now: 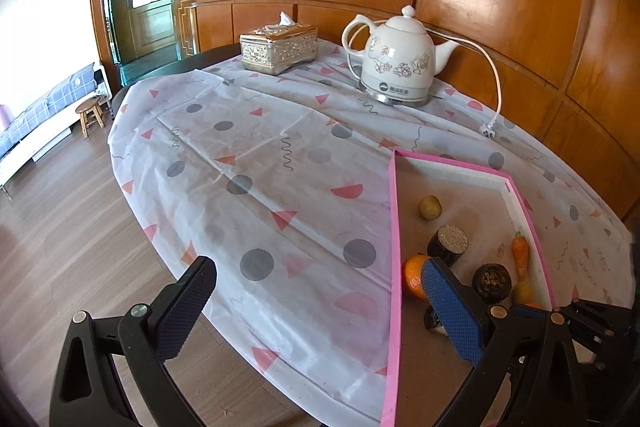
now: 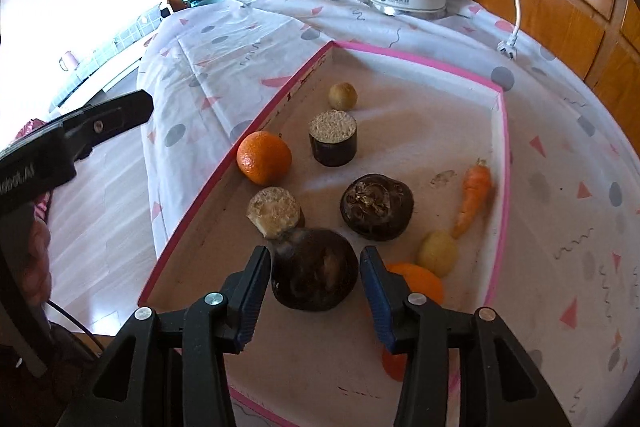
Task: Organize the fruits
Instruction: 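Carry the brown fruit into the tray and open the right gripper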
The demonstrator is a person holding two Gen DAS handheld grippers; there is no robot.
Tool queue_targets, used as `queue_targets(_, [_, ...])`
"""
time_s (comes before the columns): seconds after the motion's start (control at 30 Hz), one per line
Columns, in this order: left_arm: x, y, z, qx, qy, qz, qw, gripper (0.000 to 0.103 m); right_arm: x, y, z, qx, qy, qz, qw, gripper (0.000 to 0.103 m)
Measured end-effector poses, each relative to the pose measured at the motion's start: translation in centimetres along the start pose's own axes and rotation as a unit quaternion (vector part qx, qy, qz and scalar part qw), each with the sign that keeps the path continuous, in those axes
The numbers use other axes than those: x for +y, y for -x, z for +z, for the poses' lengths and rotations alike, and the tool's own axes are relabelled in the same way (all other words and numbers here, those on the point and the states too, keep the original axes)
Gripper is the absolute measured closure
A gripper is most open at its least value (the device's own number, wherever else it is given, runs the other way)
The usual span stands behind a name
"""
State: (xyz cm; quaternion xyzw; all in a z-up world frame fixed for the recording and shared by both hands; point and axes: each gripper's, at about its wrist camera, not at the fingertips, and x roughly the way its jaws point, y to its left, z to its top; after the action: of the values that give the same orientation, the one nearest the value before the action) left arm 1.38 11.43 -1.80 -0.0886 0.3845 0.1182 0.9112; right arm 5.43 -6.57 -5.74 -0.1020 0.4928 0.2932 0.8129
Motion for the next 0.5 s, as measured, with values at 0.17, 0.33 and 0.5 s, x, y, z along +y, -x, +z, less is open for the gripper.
queue_targets(0.17, [-0.8,0.3,0.0,-0.005,-0.007,-0.004,1.0,0.0,-0.2,0.7,-0.4,-0.008,-0.003,-0.004,1.0,0.052])
queue_targets(0.33, [-2.0,1.3,0.1,-0.022,-0.021,-0.01,0.9995,0.0,-0.2,3.0,-1.1,-0.046,-0.015,-0.032,0.998,0.048])
queue_targets(0.5, [-3.4,2.6,0.1,-0.046,-0.034,-0.015,0.9983,0.0,-0.9,5.1,-2.1,-0.08,-0.046,-0.074,0.993,0.047])
